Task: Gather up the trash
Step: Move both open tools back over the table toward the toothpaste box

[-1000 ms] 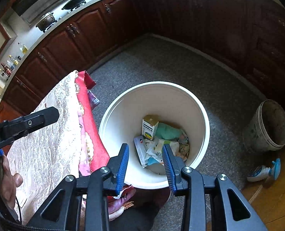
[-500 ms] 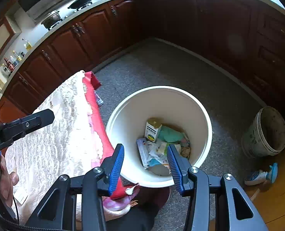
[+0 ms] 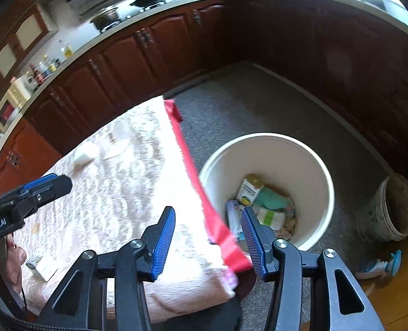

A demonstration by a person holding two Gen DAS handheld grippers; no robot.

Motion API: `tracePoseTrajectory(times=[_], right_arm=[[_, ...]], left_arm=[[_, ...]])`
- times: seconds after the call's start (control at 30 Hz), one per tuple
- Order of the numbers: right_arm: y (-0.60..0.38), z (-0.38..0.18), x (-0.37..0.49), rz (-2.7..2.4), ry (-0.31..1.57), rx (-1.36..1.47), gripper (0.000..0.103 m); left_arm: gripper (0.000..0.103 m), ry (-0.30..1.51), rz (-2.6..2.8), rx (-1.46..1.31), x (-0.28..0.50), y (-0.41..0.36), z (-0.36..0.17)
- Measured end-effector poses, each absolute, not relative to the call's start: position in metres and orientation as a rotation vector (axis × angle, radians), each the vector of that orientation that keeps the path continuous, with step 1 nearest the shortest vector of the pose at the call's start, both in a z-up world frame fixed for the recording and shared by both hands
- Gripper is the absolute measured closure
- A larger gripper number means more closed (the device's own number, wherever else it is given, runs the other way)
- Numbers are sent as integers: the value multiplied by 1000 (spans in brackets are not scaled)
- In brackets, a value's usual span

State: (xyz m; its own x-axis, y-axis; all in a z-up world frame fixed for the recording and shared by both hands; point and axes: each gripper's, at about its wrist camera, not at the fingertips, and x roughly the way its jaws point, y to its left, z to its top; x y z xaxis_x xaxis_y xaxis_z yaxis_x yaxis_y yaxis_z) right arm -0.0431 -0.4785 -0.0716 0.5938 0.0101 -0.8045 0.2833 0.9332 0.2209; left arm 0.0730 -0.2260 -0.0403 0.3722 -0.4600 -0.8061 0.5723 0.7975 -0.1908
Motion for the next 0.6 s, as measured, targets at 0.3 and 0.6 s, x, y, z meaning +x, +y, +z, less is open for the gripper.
tracePoseTrajectory(times=[0.3,0.6], right_arm=[[-409,-67,-31,0,942,285,39],[-363,-75,-17,79,983,237,39]], left_arm=[[31,1074,-607,135,65,-115,-50],[31,1130,-571,329,28,-39,-82]])
